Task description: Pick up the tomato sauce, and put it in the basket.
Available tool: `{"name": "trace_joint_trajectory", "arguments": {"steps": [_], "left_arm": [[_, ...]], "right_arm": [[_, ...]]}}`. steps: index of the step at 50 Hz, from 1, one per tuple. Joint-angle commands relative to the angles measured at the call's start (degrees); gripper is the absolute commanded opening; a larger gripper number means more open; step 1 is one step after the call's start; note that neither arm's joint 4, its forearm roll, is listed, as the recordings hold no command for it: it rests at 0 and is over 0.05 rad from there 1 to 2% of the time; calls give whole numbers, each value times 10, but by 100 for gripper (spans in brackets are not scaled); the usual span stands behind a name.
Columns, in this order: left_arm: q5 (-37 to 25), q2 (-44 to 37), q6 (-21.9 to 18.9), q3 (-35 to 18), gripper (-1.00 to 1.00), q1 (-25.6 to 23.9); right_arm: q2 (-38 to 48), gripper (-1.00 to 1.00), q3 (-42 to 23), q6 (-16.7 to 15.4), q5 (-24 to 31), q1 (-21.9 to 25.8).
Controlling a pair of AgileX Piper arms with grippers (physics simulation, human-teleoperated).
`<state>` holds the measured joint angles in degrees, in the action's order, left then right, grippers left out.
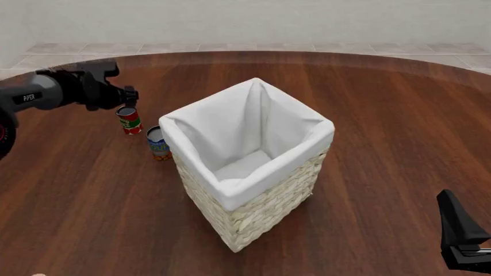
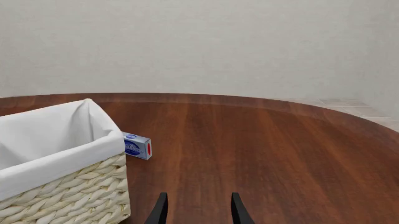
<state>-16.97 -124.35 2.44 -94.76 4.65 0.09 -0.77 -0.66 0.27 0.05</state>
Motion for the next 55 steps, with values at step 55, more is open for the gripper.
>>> {"name": "trace_joint_trajectory", "arguments": {"steps": [55], "left_arm": [[9, -102, 15, -29, 100, -14]], "right_arm": [[0, 100, 0, 0, 0, 0]]}}
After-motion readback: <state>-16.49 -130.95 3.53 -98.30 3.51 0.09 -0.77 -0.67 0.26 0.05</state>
